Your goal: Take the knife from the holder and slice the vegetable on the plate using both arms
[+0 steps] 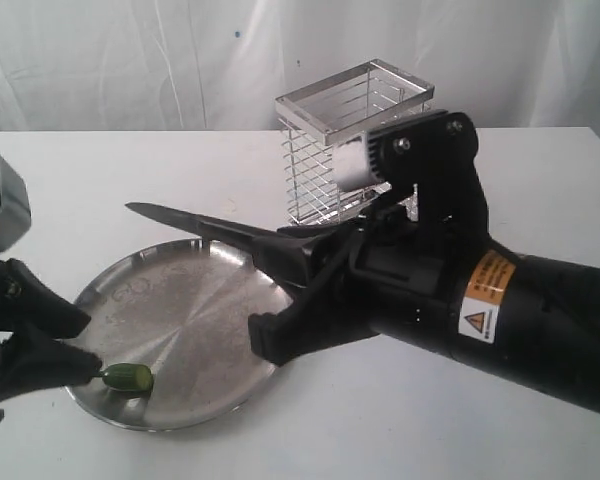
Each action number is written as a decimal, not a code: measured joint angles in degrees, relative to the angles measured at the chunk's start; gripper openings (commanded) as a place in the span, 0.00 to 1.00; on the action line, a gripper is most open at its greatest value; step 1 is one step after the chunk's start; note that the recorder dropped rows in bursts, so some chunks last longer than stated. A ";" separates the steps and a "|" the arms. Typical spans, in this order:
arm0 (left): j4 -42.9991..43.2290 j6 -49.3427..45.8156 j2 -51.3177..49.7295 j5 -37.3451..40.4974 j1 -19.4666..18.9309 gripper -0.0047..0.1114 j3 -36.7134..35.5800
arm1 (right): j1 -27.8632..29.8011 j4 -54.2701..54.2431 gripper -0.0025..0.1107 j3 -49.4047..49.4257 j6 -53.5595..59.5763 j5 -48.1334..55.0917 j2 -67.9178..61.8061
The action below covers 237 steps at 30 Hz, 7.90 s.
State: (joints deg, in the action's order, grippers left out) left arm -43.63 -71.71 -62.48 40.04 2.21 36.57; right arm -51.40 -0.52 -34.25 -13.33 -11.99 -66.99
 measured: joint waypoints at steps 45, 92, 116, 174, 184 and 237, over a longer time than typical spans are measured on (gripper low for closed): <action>13.12 -5.94 -33.79 -22.97 8.47 0.32 7.00 | 1.11 -3.05 0.02 0.00 0.88 -3.83 0.37; 41.30 53.42 -17.60 -5.16 10.35 0.57 14.08 | 4.04 -2.83 0.02 -4.67 20.34 2.90 -10.74; 42.12 59.70 -16.77 -5.36 10.35 0.57 14.08 | -2.64 -2.39 0.02 6.30 21.97 -16.92 -16.66; 36.58 59.91 -16.77 -8.78 10.35 0.57 13.56 | -2.64 -2.31 0.02 6.30 22.41 -26.72 -25.26; 34.26 46.85 -17.51 -27.80 10.74 0.57 2.12 | -2.64 -4.07 0.02 6.30 22.30 -27.80 -25.26; 34.09 41.92 -33.13 -48.60 15.88 0.36 1.63 | -2.64 -4.80 0.02 6.30 17.50 -33.24 -25.26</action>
State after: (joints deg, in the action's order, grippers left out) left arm -9.54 -29.79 -95.61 -8.56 18.09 38.20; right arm -54.04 -5.32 -27.95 4.17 -45.22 -92.25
